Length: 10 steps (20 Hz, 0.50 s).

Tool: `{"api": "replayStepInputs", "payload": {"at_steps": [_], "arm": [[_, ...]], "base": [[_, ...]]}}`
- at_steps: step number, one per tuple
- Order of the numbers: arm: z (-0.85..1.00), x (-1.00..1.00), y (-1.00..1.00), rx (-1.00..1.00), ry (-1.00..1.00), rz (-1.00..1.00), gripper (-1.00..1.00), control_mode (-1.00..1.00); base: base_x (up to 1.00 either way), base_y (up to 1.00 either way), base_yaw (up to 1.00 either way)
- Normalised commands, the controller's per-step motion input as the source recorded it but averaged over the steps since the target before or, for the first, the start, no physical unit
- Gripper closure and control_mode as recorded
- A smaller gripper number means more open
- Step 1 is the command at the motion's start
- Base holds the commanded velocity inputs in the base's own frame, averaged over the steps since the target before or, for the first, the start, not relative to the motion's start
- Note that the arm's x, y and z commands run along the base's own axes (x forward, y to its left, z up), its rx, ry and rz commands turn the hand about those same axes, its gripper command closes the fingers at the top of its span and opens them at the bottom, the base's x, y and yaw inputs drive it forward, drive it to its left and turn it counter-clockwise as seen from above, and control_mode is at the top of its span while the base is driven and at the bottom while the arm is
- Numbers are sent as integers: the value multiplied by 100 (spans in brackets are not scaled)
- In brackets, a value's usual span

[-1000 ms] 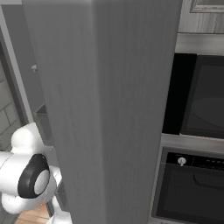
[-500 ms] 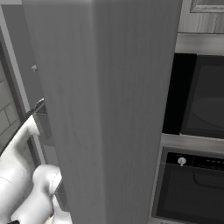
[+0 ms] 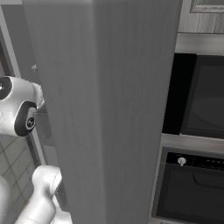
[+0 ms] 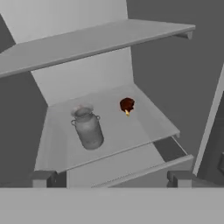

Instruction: Place the condiment bottle and ketchup from the counter to the top shelf of the fridge. If the existing items in the fridge are on the top shelf, move them to other shelves.

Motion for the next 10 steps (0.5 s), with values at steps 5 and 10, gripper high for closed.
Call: {"api": "replayStepInputs", "payload": {"at_steps": [5,10], "arm": [[-4,-100,19,14,55,7,-100,-100],[4,-100,-1,10,18,4,-100,-100]], "base": [[0,0,0],[0,0,0]]}}
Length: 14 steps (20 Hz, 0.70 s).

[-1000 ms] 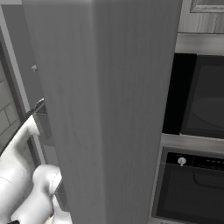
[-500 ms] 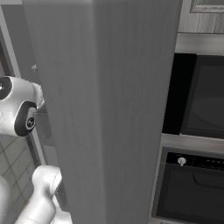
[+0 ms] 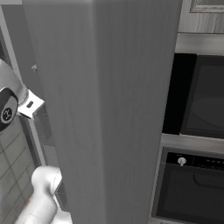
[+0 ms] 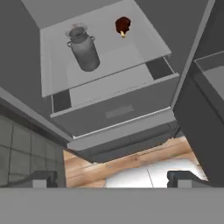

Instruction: Place the condiment bottle and ketchup from the counter to the top shelf of the fridge. If the existing items in the fridge are on the top shelf, move them to other shelves.

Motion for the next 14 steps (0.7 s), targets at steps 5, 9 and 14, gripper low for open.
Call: {"api": "replayStepInputs", "payload": {"at_steps": [5,9,14], "arm": [[12,-91,5,-6,-35,0,-100,-100],[5,-43,22,-20,-34,2,-100,-100],[1,-2,0,-1,-3,0,-100,-100]], "base": [[0,0,0],[0,0,0],[0,0,0]]}}
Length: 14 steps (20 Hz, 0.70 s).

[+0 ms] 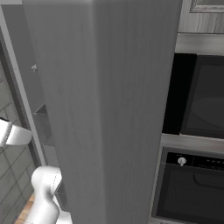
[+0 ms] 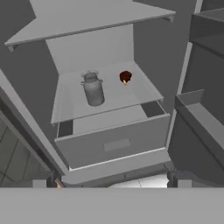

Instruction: Place the condiment bottle and ketchup from the counter to the top shelf of the fridge. If the existing items in the fridge are on the top shelf, move them to other shelves.

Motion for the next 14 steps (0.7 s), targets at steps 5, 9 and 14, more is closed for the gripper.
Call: {"api": "replayStepInputs", "payload": {"at_steps": [5,9,14], "arm": [[0,-25,3,0,0,0,-100,100],[0,0,0,0,0,0,-100,100],[0,0,0,0,0,0,-100,100]], "base": [[-17,4,0],[-95,40,0],[-100,54,-3]]}}
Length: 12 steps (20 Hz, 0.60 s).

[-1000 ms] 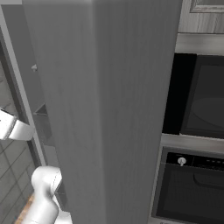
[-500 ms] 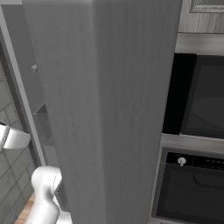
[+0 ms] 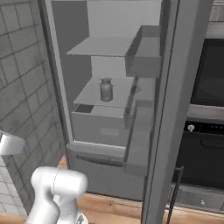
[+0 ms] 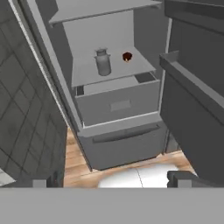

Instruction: Place the condiment bottle and ketchup from the counter to the top shelf of the fridge. If the existing items in the fridge are on the top shelf, move them to other shelves.

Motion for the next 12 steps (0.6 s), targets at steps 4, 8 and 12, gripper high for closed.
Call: {"api": "replayStepInputs", "payload": {"at_steps": [4,8,12], "arm": [[0,0,0,0,0,0,-100,100],[0,0,0,0,0,0,-100,100],[0,0,0,0,0,0,-100,100]], "base": [[-100,17,-60],[-47,13,-92],[-1,0,-100]]}}
